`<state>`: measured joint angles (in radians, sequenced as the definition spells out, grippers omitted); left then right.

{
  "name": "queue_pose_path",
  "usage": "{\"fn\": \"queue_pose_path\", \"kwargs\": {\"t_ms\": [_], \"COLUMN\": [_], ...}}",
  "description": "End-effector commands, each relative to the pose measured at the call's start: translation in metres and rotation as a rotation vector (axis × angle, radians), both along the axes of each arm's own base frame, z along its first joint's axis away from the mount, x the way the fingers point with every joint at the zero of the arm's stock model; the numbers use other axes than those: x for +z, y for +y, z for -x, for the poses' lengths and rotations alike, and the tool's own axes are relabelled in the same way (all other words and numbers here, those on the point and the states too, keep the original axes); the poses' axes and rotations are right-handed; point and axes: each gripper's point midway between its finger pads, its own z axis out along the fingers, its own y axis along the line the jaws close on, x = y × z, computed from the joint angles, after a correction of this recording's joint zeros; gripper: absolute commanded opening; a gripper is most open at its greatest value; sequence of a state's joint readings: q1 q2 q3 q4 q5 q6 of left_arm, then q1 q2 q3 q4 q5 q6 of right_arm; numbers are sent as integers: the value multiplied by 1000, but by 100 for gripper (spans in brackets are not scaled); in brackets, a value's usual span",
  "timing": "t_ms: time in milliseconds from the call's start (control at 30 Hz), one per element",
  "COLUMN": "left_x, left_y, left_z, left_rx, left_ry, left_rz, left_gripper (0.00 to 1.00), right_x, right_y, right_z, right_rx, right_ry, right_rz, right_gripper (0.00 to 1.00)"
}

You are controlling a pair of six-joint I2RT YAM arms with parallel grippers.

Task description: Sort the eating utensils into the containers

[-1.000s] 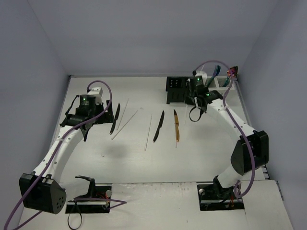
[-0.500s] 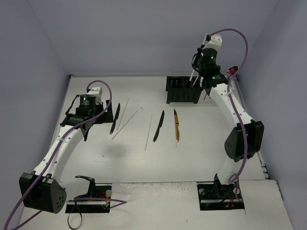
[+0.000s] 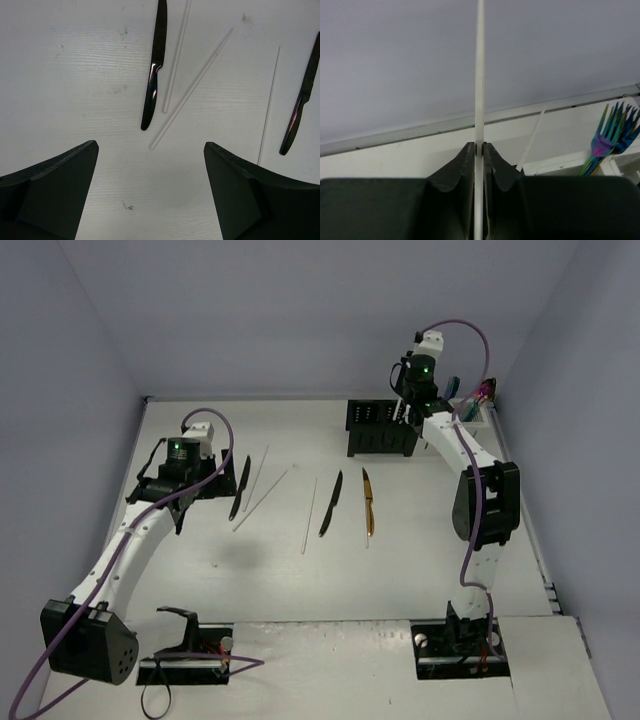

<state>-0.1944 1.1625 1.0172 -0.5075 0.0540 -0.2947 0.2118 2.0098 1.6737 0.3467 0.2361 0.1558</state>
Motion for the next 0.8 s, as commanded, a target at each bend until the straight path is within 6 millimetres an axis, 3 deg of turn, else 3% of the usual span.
{"fn": "queue_pose_path", "kwargs": {"t_ms": [0, 100, 233, 400, 467, 667, 767], "left_x": [18, 19, 20, 22, 23, 23, 22], "left_y": [0, -1, -1, -1, -1, -2, -3], "left_z": [-9, -10, -10, -9, -8, -8, -7], "left_rx": [2, 0, -2, -3, -3, -6, -9], "left_ry": [-69, -73, -74, -81, -84, -85, -81], "left_rz": [11, 16, 18, 20, 21, 28, 31], "left_gripper": [85, 85, 85, 85, 85, 85, 85], "right_x": [23, 17, 28, 41, 41, -32, -79], "right_y": [9, 10, 16, 41, 54, 91, 103], "right_z": [2, 8, 23, 64, 92, 167, 204], "right_rx": [22, 31, 61, 133, 176, 296, 358], "right_ry": [-90, -67, -55, -8, 50, 346, 509], "right_rz": [-8, -3, 8, 31, 32, 1, -46], "right_gripper": [21, 30, 37, 40, 41, 43, 43]}}
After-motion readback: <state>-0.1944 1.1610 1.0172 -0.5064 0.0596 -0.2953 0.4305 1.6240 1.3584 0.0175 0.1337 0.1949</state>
